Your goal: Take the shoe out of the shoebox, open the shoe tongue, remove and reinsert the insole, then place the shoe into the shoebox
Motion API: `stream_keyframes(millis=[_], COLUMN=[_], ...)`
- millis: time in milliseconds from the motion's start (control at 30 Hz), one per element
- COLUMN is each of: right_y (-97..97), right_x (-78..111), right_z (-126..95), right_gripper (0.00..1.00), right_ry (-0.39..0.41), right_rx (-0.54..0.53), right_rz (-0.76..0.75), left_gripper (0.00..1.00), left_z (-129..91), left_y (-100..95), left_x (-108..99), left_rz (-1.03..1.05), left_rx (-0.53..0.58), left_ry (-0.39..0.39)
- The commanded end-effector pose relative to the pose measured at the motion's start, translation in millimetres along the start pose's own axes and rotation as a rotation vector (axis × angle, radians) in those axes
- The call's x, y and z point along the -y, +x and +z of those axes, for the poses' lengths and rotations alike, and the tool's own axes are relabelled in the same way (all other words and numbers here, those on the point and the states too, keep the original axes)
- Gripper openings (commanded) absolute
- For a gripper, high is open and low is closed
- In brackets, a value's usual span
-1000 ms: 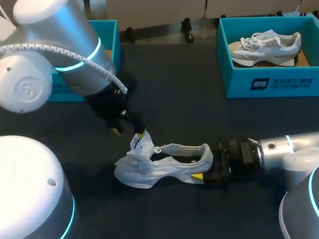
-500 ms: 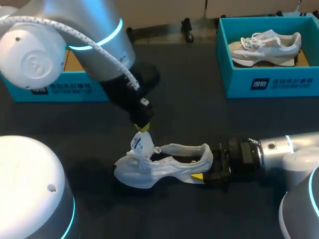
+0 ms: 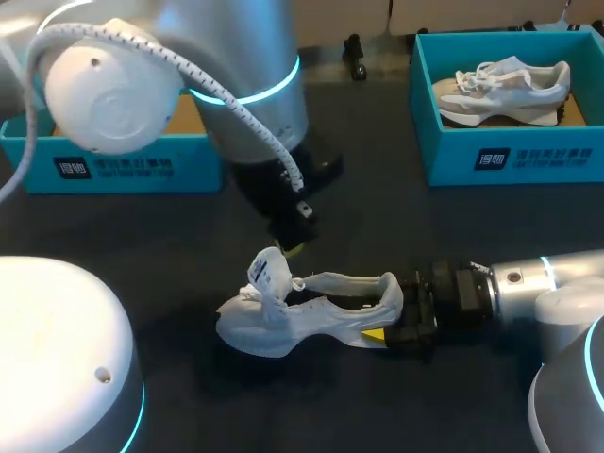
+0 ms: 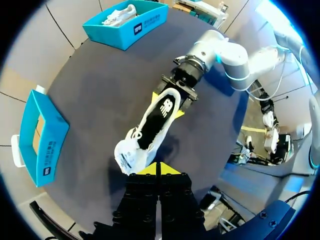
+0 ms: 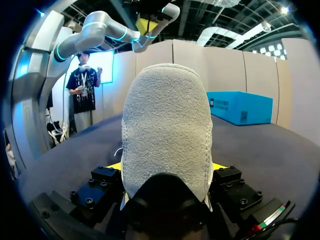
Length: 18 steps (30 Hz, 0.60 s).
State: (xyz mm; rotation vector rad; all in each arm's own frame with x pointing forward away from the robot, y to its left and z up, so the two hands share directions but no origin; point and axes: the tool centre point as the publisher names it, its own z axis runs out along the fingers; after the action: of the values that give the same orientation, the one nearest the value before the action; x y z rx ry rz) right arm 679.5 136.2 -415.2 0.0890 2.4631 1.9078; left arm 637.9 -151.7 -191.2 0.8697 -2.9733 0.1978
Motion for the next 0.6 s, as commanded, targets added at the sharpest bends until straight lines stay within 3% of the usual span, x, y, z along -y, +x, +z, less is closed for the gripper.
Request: stream_keyframes(millis=[33,133,267,333,600], right_y=[0.2,0.2,0.2,0.2,0.2], right_x=[-1.1,-1.1,-1.1,-1.1,-1.1], right_z=[0,0,0,0,0], right_gripper=[0.0,0.0,0.0,0.0,0.0], right_ry=[0.006,0.006,0.006,0.006,0.006], right_rx=[-0.003,-0.003,-0.003,-0.003,-0.003], right_rz=[0.001,0.001,0.001,0.001,0.001], left_gripper=[0.0,0.0,0.0,0.0,0.0], left_z=[9,24,37,44,44], left_y=[3.5,6.8,6.5,5.1,5.1], left_x=[12,24,35,36,36], left_rz=[0.128,0.297,0.36,0.525,0.525], left_rx=[0.023,-0.044,-0.108,-0.164,-0.164], left_ry=[0.05,0.036,0.022,0.011,0.011])
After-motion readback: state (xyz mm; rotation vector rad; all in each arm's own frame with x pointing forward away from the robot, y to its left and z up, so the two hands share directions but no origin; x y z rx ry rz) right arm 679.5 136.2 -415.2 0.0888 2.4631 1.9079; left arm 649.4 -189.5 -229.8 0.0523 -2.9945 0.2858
